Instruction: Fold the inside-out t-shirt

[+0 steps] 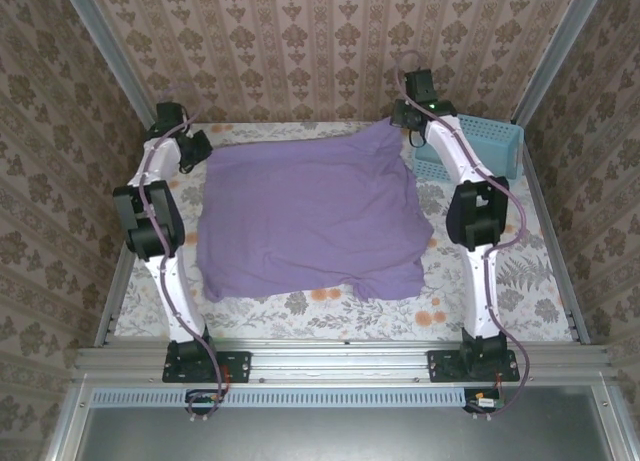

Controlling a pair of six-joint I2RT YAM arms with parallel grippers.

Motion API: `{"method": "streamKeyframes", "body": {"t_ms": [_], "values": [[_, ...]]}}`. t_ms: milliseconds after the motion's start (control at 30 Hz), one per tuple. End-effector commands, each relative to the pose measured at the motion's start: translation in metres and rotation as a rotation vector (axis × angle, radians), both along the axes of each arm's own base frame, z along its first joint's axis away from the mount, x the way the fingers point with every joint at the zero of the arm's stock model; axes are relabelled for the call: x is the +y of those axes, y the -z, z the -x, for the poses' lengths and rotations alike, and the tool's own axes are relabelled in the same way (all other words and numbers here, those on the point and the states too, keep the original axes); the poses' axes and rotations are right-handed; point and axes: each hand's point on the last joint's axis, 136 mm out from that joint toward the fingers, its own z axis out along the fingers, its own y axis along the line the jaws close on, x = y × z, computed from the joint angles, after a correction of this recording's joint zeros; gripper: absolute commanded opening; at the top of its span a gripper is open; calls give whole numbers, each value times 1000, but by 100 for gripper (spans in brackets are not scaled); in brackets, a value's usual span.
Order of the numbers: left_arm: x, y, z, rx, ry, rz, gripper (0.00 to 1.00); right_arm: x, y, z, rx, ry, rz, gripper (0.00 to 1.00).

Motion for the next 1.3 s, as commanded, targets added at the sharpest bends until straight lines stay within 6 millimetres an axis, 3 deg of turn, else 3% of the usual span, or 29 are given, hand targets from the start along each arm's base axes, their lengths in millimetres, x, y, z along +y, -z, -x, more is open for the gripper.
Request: {"method": "streamKeyframes", "body": {"t_ms": [0, 200, 433, 567, 767, 1033, 1133, 1200, 1267], "values": [[14, -41, 16, -83, -42, 15, 0, 8, -63, 23, -122, -14, -71, 0], [25, -38, 56, -56, -93, 33, 0, 10, -61, 73, -102, -36, -107, 0], [34, -13, 111, 12, -213, 62, 0, -1, -29, 130, -26, 17, -129, 0], [24, 8, 132, 50, -209, 104, 0, -8, -8, 159, 9, 54, -142, 0], [23, 32, 161, 113, -233, 90, 0, -15, 31, 201, 90, 100, -172, 0], [26, 47, 192, 174, -281, 65, 0, -17, 55, 235, 145, 105, -173, 0], [28, 49, 201, 187, -308, 54, 12, -16, 62, 244, 171, 105, -174, 0], [30, 43, 203, 204, -308, 44, 18, -18, 59, 247, 175, 109, -164, 18], [30, 22, 200, 181, -295, 22, 32, -22, 43, 248, 149, 117, -124, 35]]}}
